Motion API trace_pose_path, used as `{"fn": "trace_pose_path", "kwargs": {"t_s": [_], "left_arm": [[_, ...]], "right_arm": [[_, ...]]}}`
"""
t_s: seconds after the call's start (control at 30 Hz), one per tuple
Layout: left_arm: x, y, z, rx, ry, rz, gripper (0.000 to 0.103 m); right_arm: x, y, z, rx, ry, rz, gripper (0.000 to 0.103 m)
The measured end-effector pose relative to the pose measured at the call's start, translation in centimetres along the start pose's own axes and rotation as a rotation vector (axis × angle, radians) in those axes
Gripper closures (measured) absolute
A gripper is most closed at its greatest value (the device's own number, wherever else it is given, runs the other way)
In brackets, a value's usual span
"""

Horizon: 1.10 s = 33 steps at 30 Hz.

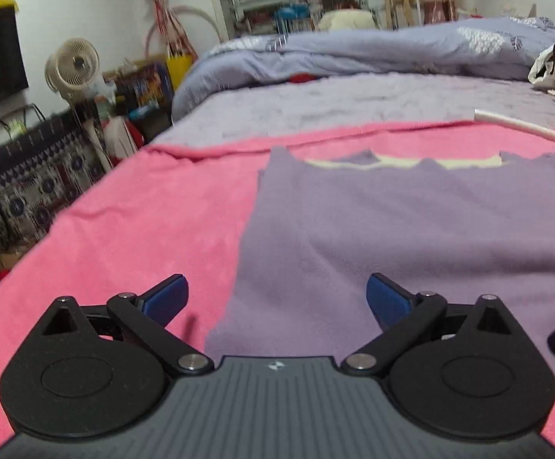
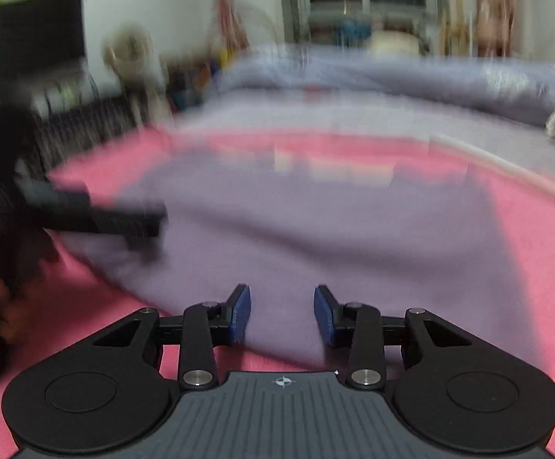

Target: Fold clothes

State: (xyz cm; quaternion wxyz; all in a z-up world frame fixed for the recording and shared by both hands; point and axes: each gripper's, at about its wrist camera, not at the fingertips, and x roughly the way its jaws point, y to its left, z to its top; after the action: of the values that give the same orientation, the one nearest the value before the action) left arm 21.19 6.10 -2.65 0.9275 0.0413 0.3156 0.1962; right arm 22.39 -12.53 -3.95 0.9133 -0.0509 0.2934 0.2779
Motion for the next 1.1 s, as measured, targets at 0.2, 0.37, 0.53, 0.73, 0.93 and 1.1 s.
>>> {"fn": "trace_pose_path", "kwargs": {"t_s": [0.2, 0.37, 0.53, 0.73, 0.93, 1.1], "left_arm": [[-0.6, -1.3, -0.3, 0.065, -0.029, 0.032, 0.002], [-0.2, -1.0, 0.1, 0.048, -0.021, 0.016, 0.003], [-1.6, -1.5, 1.1, 0.092, -0.019, -0.088, 0.01], [-1.7, -5.0, 2.6, 0.305, 0.002, -0.177, 0.014], [1.2, -9.1, 4.7, 0.445, -0.011, -0.091, 0.012], [5.7, -11.3, 7.7, 0.439, 0.037, -0.024, 0.011]], "right_arm": [[0.2, 0.4, -0.2, -0.001, 0.01, -0.021, 0.065], [-0.1, 1.4, -0.4, 0.021, -0.006, -0.014, 0.083], [0.3, 1.4, -0.8, 0.05, -0.019, -0.029, 0.083], [0.2, 0.3, -1.1, 0.114, -0.032, 0.014, 0.083], [0.0, -0.6, -1.5, 0.173, -0.042, 0.059, 0.083], [0.0, -1.2, -1.8, 0.223, -0.048, 0.101, 0.083]]}}
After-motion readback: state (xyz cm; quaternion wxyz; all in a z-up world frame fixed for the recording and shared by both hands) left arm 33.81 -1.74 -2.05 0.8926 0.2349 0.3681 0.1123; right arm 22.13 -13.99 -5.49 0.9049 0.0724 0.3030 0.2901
